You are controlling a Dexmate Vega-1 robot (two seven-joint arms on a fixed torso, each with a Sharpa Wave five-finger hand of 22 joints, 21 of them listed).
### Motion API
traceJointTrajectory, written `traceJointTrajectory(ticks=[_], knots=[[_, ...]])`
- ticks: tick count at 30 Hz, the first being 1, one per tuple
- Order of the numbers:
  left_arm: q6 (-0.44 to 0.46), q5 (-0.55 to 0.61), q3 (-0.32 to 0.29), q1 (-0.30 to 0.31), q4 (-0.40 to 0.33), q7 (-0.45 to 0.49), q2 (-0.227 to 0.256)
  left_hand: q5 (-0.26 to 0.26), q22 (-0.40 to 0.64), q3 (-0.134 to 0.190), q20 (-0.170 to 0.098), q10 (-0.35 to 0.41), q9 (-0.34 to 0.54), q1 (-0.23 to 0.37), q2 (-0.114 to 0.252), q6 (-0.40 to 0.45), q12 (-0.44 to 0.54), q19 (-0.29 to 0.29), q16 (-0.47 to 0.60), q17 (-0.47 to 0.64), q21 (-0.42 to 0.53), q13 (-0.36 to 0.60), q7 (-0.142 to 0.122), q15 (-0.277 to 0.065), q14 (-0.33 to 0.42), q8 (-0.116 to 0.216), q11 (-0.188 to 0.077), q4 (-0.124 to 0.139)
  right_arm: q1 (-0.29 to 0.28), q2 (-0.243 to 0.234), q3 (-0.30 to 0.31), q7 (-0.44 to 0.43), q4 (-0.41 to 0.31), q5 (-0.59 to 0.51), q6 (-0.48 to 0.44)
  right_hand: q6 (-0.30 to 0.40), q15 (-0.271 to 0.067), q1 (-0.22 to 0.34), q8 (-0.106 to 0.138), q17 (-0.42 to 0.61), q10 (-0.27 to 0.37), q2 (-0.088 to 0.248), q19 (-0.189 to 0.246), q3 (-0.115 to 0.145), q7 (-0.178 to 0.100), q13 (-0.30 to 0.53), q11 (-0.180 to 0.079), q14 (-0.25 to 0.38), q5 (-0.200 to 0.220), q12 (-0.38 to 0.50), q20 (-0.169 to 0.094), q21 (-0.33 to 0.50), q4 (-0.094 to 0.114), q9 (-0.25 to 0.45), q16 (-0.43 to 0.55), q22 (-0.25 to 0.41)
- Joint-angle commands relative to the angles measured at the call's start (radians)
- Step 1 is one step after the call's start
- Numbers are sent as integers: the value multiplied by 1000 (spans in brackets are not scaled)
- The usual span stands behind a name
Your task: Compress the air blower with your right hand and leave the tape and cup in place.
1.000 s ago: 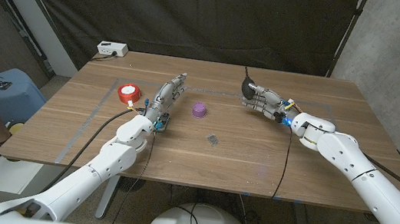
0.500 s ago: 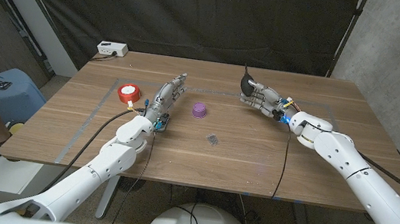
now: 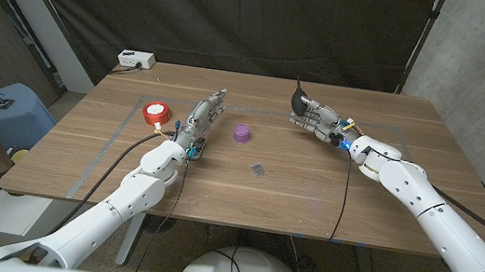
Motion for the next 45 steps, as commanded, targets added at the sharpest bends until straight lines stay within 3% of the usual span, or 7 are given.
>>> traceJointTrajectory(ticks=[1, 12, 21, 45], knots=[[1, 4, 2, 0, -4, 3, 0, 6, 4, 2, 7, 5, 1, 11, 0, 7, 1, 3, 0, 3, 1, 6, -3, -1, 9, -1, 1, 7, 0, 7, 4, -4, 8, 8, -3, 14, -34, 20, -1, 0, 24, 7, 17, 5, -5, -2, -2, 24, -2, 9, -3, 8, -10, 4, 0, 5], [2, 7, 2, 5, -13, 10, 1, 7, 4, 2, 7, 7, 2, 11, 0, 8, 2, 3, 0, 3, 1, 6, -2, -1, 8, -2, -1, 8, -3, 16, 8, -14, 16, 14, -3, 44, -49, 37, 10, -4, 61, 6, 38, 10, -13, -15, -13, 58, 0, 16, -12, 15, -16, 6, 4, 5], [3, 13, 2, 14, -27, 22, 4, 7, 4, 1, 7, 7, 2, 12, 0, 8, 1, 3, 0, 3, 1, 6, -2, -2, 8, -2, -1, 8, -15, 29, 16, -38, 18, 26, 2, 72, -71, 57, 21, -3, 117, 4, 56, 15, -22, -15, -43, 99, 3, 37, -24, 20, -21, 12, 14, 5], [7, 6, -18, 56, -81, 32, 40, 7, 4, 1, 8, 10, 2, 13, 0, 8, 2, 2, 0, 3, 0, 6, -4, -2, 8, -3, -3, 8, -38, 69, 20, -97, 14, 37, 25, 129, -108, 100, 43, 0, 174, -2, 85, 23, -47, -14, -79, 168, 9, 57, -50, 26, -25, 26, 30, 5]])
